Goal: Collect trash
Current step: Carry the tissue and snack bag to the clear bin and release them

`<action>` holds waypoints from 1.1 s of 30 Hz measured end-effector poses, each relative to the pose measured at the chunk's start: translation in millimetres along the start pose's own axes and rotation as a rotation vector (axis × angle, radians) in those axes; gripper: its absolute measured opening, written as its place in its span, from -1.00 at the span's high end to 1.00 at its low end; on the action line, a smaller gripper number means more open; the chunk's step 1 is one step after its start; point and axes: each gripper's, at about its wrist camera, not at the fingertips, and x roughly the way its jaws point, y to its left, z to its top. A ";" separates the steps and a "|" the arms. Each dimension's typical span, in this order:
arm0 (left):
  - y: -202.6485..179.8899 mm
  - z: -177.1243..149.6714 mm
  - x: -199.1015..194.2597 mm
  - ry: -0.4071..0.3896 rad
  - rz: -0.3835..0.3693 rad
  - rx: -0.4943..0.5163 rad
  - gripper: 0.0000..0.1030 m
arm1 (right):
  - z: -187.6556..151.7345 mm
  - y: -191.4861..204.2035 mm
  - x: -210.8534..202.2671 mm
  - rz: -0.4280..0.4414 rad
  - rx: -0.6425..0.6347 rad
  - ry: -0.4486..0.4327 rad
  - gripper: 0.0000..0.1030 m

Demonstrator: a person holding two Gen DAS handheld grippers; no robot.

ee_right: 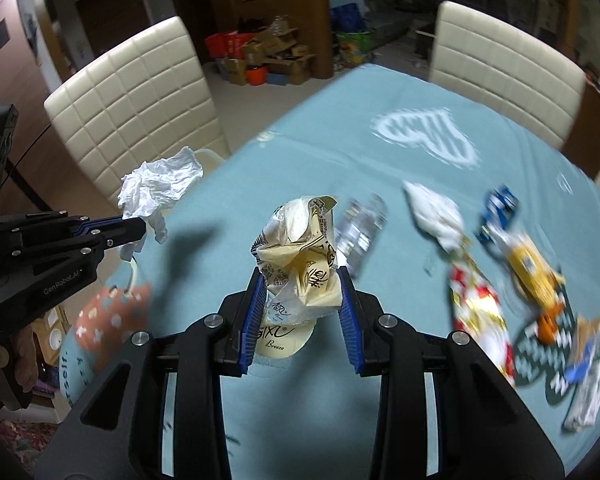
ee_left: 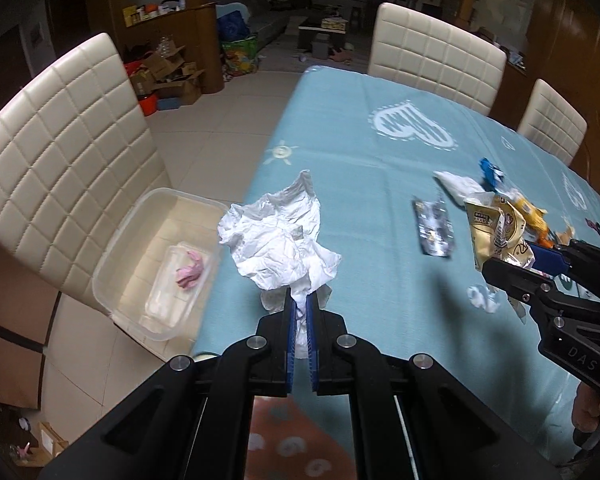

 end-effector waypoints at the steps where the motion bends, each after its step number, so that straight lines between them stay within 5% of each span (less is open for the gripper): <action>1: 5.6 1.5 1.5 -0.002 0.008 -0.004 0.90 | 4.3 4.4 3.1 0.002 -0.007 0.000 0.27; 33: 204.6 35.5 34.1 -0.029 0.338 -0.226 0.90 | 158.2 165.6 127.1 0.146 -0.321 0.002 0.27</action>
